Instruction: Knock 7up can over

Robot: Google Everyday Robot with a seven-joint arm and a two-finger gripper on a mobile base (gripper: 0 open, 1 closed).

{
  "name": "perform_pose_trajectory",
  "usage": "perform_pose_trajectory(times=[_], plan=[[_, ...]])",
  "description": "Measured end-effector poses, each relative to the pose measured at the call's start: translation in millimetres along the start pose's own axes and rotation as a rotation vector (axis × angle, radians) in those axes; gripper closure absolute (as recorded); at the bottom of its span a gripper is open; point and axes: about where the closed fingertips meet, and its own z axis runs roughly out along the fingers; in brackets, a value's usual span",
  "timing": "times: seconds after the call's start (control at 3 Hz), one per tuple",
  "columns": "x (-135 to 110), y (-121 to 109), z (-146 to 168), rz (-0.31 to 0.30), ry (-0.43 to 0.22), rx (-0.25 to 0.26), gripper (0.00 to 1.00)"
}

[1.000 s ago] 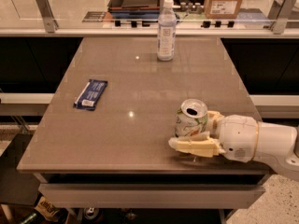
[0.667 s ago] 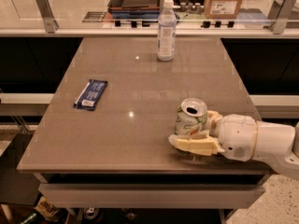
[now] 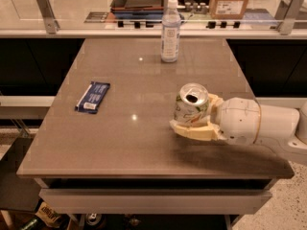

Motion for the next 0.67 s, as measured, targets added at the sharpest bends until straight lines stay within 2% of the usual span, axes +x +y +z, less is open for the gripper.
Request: perform_pose_trajectory(times=[0.33, 0.67], plan=[[-23.4, 0.5, 5.9, -0.247, -0.014, -0.028, 1.0], [-36.7, 10.4, 13.7, -0.511, 0.024, -0.082, 1.0]])
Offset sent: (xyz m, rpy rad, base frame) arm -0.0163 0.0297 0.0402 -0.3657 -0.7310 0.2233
